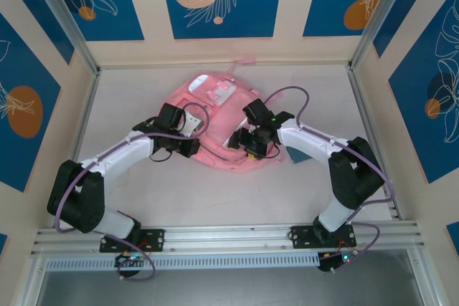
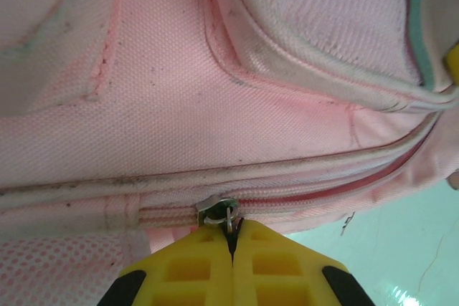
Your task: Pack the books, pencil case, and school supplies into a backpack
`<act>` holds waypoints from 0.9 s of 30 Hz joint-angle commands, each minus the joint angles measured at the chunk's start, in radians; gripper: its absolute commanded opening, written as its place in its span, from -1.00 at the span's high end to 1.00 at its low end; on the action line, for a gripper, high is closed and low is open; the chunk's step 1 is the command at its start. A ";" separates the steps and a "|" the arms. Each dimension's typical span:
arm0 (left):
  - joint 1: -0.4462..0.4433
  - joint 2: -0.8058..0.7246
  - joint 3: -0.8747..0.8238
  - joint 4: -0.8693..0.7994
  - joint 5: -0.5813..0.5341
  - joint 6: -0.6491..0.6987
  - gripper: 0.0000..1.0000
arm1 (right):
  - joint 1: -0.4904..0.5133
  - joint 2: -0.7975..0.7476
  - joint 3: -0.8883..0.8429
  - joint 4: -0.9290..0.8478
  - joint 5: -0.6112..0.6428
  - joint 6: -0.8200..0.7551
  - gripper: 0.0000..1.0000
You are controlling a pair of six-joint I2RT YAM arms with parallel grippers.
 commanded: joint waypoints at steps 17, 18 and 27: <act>-0.148 -0.083 -0.013 0.045 0.096 -0.148 0.39 | -0.005 0.035 0.129 0.009 0.114 -0.005 -0.15; -0.145 -0.092 -0.011 0.036 0.078 -0.165 0.25 | -0.013 0.024 0.127 -0.009 0.139 -0.019 -0.15; -0.065 -0.205 -0.053 -0.020 -0.062 -0.421 -0.29 | -0.007 -0.104 0.130 -0.145 0.316 -0.181 -0.33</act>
